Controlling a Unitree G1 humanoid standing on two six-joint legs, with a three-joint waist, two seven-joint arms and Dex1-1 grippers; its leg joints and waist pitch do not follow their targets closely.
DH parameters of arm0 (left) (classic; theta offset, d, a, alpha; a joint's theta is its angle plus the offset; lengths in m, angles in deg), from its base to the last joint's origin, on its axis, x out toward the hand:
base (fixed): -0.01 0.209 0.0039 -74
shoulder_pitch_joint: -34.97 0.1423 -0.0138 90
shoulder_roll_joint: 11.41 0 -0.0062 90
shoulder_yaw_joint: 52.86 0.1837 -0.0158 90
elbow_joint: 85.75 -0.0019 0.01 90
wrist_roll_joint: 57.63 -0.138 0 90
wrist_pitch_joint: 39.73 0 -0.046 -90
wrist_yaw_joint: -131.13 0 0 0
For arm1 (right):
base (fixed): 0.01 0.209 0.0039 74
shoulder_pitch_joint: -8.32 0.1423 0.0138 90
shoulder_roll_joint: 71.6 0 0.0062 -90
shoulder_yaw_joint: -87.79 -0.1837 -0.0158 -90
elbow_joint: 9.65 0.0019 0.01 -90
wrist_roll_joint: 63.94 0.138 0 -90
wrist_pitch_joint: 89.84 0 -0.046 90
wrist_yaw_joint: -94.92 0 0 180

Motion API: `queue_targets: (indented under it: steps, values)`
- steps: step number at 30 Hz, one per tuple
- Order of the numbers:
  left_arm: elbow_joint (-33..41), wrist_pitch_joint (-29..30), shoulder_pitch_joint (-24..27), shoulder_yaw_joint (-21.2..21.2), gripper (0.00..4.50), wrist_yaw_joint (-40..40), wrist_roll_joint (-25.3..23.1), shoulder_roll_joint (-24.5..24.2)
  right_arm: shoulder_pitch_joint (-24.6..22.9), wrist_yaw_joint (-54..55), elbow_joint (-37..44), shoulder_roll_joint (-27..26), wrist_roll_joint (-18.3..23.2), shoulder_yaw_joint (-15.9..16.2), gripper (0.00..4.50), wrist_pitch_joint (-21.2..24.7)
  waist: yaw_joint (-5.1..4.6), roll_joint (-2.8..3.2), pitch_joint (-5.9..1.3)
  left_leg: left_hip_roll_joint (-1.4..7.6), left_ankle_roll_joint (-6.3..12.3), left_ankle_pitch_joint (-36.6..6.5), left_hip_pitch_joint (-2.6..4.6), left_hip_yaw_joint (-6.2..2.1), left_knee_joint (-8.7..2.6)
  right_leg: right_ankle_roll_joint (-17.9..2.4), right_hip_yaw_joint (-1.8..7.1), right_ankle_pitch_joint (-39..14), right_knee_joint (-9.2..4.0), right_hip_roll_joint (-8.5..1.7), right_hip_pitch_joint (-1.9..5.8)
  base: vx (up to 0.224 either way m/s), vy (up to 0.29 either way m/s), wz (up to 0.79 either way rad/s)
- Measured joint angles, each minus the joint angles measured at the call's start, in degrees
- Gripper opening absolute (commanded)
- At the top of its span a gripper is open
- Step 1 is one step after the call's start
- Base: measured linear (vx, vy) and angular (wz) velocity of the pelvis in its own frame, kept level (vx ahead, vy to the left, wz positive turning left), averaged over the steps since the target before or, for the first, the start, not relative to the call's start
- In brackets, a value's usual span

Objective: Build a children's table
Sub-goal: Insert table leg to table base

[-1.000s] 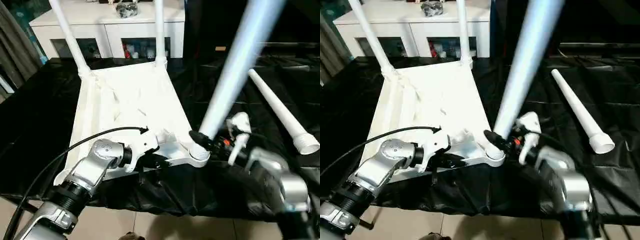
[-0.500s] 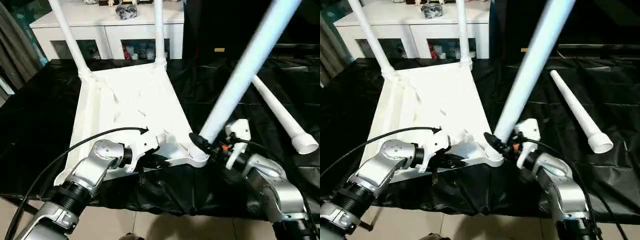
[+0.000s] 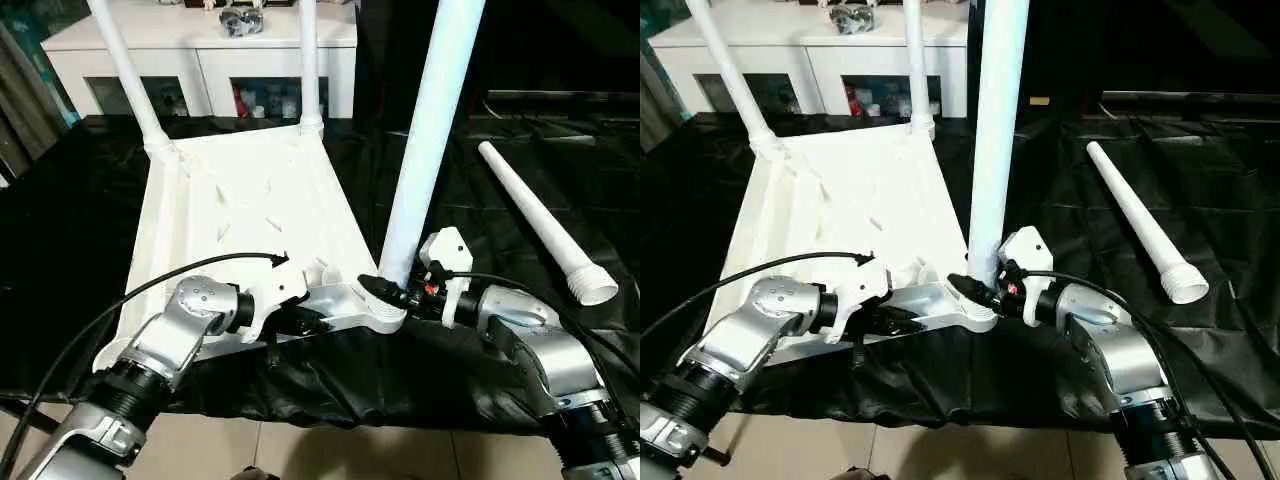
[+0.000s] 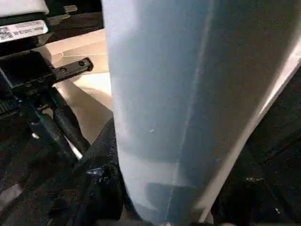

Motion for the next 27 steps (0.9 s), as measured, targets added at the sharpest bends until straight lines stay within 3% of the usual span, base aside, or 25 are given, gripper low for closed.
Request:
queue_targets:
  steps: [12, 19, 23, 27]
  values:
    - [-0.65, -1.72, -0.83, -0.04, 0.0, -5.81, 0.38, -2.43, 1.68, -10.71, -4.17, 1.31, 1.18, 1.04, 1.89, -6.5, 0.49, 0.05, 0.19, -0.02, -0.05, -0.02, 0.0, 0.04, -0.76, -0.19, -0.1, 0.11, -0.52, 0.07, 0.04, 0.0, 0.0, 0.0]
    - [-2.53, -2.62, -2.41, 0.01, 0.0, -7.98, 0.16, -3.72, 5.46, -15.12, -10.03, 0.93, 1.08, 2.75, 1.89, -10.93, 0.44, -0.07, 0.37, -0.01, -0.05, -0.02, 0.01, 0.06, -0.77, -0.4, -0.1, 0.24, -0.56, 0.07, 0.03, 0.0, 0.0, 0.0]
    - [-2.83, -2.67, -2.55, -0.22, 0.0, -7.5, 0.12, -3.76, 6.36, -15.31, -11.97, 0.23, 1.06, 2.6, 1.89, -11.92, 0.44, -0.25, 0.5, -0.01, -0.05, -0.02, 0.01, 0.07, -0.81, -0.36, -0.1, 0.21, -0.66, 0.08, 0.03, 0.0, 0.0, 0.0]
    - [-3.15, -1.31, -2.57, -1.96, 0.0, -1.75, -1.03, -2.05, 8.75, -9.23, -17.25, -2.72, -0.05, 0.92, 1.89, -14.1, 0.01, -0.35, 0.72, -0.01, -0.05, -0.01, 0.01, 0.11, -0.81, -0.39, -0.1, 0.23, -0.8, 0.06, -0.08, 0.0, 0.0, 0.0]
